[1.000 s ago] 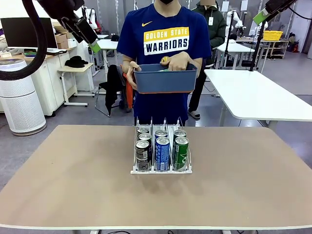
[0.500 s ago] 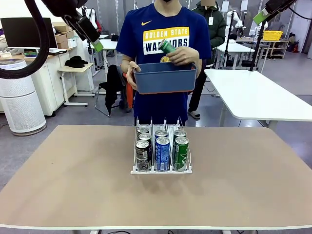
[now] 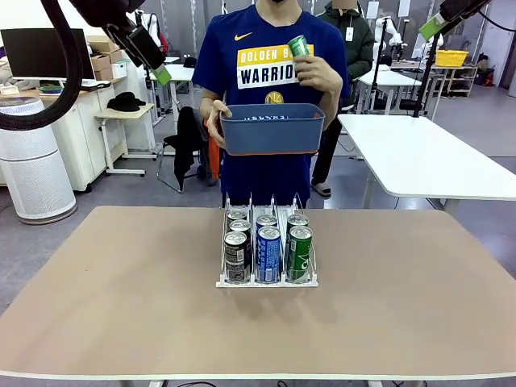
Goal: Fill the beverage cans into the dispenser.
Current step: Pick up the Sprite handed by the human.
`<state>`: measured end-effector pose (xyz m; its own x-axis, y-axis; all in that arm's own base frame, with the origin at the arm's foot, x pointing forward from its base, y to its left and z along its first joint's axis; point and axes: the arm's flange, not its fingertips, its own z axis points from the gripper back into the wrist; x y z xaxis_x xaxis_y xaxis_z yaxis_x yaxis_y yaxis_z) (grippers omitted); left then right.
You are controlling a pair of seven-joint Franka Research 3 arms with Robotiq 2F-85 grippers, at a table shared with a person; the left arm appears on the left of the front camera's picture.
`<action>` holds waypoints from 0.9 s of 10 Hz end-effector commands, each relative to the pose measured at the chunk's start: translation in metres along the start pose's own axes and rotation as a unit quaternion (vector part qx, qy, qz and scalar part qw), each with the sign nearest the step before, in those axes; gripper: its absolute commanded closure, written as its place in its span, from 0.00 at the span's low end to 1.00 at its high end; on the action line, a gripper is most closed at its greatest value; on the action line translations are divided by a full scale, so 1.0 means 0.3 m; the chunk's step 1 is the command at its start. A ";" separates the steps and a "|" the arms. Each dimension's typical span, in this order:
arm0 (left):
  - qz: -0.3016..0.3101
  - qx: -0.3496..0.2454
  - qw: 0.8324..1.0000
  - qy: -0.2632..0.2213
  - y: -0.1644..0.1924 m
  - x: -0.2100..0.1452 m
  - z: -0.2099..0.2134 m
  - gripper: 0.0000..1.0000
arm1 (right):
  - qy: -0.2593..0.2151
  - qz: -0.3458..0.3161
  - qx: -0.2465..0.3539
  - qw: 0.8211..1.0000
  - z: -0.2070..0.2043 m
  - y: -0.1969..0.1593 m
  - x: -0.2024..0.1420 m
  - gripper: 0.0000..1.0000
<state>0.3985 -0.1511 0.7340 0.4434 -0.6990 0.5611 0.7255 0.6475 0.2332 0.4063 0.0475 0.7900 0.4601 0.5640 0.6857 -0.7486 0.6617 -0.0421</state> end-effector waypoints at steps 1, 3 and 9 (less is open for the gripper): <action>0.000 0.000 1.000 -0.001 0.002 -0.002 0.004 0.00 | 0.002 0.000 0.003 1.000 -0.001 0.003 -0.006 0.00; 0.000 0.000 1.000 -0.001 0.002 -0.002 0.004 0.00 | 0.002 0.000 0.003 1.000 -0.001 0.003 -0.006 0.00; 0.000 0.000 1.000 -0.001 0.002 -0.002 0.004 0.00 | 0.002 0.000 0.003 1.000 -0.001 0.003 -0.006 0.00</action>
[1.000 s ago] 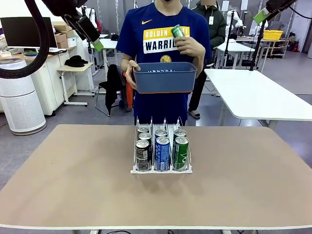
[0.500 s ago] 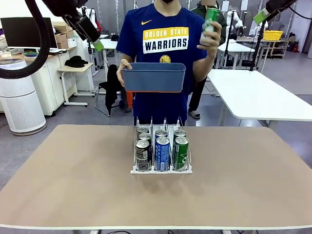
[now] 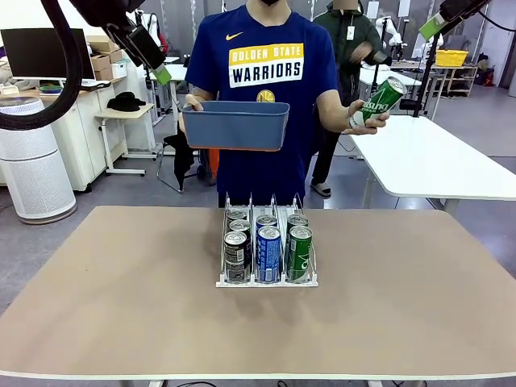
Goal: Fill the beverage cans into the dispenser.
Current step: Pick up the Sprite handed by the human.
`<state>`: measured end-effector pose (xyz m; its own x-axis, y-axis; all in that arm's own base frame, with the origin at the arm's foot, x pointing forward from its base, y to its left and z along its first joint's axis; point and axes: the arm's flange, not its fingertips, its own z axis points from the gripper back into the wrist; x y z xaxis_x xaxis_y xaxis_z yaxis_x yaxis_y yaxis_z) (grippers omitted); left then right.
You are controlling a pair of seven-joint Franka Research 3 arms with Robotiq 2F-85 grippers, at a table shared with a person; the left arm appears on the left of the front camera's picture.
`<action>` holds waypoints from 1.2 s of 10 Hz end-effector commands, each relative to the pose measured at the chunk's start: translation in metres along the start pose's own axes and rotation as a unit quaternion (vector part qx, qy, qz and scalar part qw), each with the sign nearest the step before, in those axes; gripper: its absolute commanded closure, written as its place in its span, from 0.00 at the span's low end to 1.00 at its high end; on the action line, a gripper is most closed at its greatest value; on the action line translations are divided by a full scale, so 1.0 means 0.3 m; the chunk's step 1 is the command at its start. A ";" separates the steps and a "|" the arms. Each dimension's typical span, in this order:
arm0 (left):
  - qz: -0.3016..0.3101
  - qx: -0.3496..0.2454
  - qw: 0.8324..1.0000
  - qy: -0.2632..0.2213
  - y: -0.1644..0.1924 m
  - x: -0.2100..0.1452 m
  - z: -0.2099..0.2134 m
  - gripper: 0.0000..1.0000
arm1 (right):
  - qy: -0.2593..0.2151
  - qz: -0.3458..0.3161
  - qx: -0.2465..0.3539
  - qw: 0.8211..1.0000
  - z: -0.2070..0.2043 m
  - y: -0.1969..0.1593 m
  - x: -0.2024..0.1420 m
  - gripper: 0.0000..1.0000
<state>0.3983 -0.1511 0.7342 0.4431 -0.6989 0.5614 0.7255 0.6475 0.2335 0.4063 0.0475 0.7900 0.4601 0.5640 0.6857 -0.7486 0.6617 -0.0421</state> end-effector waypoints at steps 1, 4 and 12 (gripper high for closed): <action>0.000 0.000 1.000 -0.001 0.002 -0.002 0.003 0.00 | 0.002 0.000 0.003 1.000 -0.001 0.003 -0.006 0.00; 0.000 0.000 1.000 -0.001 0.002 -0.002 0.003 0.00 | 0.002 0.000 0.003 1.000 -0.001 0.003 -0.006 0.00; 0.000 0.000 1.000 -0.001 0.002 -0.002 0.003 0.00 | 0.002 0.000 0.003 1.000 -0.001 0.003 -0.006 0.00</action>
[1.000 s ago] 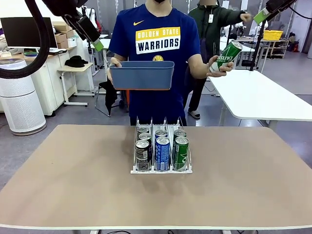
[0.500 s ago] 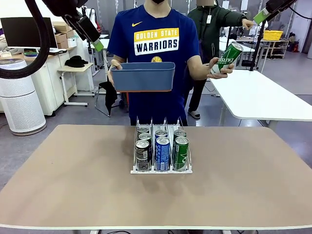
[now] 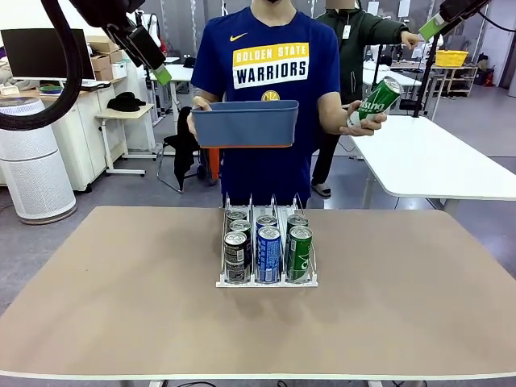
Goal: Fill the beverage cans into the dispenser.
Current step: Pick up the Sprite handed by the human.
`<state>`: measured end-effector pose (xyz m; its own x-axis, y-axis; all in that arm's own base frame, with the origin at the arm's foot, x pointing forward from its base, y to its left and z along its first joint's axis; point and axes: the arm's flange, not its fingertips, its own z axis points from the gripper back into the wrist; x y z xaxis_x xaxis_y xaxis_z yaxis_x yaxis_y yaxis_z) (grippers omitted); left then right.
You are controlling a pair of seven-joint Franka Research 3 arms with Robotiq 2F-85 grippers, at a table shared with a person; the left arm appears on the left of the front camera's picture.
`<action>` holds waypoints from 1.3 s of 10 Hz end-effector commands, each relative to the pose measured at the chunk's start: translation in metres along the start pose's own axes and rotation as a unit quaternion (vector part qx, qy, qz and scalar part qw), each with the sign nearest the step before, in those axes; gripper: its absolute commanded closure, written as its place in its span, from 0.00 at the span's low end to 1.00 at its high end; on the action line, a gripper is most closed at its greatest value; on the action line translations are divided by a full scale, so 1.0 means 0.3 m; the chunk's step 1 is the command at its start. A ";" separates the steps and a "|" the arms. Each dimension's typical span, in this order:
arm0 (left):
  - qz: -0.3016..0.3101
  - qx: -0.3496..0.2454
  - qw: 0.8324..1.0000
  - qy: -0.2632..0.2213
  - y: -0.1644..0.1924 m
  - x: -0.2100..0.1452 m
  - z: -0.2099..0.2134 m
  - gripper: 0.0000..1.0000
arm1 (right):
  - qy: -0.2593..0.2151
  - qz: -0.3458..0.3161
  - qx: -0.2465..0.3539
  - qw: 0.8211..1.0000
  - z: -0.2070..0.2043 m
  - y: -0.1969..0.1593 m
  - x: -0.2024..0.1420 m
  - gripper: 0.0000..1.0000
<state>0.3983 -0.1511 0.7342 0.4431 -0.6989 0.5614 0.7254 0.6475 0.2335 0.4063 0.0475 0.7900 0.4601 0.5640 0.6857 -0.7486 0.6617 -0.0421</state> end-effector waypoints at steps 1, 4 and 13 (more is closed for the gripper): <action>0.000 0.000 1.000 -0.001 0.002 -0.002 0.003 0.00 | 0.002 0.000 0.003 1.000 -0.001 0.003 -0.006 0.00; 0.000 0.000 1.000 -0.001 0.002 -0.002 0.003 0.00 | 0.002 0.000 0.003 1.000 -0.001 0.003 -0.006 0.00; 0.000 0.000 1.000 -0.001 0.002 -0.002 0.003 0.00 | 0.010 -0.008 0.020 1.000 0.004 -0.021 0.006 0.00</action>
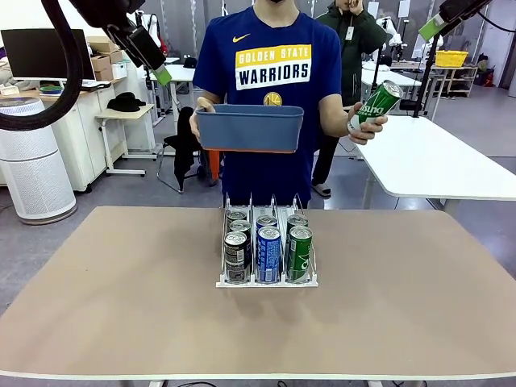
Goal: Fill the beverage cans into the dispenser.
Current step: Pick up the Sprite handed by the human.
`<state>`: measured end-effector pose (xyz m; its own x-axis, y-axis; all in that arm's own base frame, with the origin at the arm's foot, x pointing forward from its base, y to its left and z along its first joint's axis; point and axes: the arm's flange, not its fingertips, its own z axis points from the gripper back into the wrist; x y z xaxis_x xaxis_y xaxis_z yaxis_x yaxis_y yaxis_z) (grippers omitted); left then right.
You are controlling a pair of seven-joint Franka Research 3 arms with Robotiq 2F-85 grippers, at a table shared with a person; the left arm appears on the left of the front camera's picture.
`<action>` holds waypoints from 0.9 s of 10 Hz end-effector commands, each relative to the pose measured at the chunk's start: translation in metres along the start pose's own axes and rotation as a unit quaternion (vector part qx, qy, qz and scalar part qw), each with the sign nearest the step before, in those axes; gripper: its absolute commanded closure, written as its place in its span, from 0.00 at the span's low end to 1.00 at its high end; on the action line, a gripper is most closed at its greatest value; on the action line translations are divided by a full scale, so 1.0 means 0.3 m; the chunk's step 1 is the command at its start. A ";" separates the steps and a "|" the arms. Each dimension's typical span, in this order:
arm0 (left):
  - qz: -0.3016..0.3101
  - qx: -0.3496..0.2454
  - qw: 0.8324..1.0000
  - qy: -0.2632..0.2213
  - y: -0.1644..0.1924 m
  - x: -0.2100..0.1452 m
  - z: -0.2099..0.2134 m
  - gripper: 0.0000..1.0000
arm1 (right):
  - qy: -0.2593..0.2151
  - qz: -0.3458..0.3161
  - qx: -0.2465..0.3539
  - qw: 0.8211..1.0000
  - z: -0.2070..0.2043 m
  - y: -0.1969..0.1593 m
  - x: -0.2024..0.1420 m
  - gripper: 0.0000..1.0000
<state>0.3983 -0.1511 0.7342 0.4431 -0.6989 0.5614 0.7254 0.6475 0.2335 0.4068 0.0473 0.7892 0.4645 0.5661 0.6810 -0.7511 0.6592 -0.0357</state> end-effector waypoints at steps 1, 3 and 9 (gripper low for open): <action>0.000 0.000 1.000 -0.001 0.002 -0.002 0.003 0.00 | 0.013 -0.014 0.020 1.000 0.008 -0.041 0.015 0.00; 0.000 0.000 1.000 -0.001 0.002 -0.002 0.003 0.00 | 0.023 -0.035 0.026 0.999 -0.030 -0.067 0.017 0.00; 0.000 0.000 1.000 -0.001 0.002 -0.002 0.003 0.00 | 0.048 -0.100 0.053 0.992 -0.259 -0.183 -0.028 0.00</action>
<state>0.3980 -0.1511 0.7352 0.4419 -0.6987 0.5626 0.7251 0.6475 0.2345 0.4827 0.0405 0.7268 0.6247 0.5153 0.5867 -0.7020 0.6997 0.1330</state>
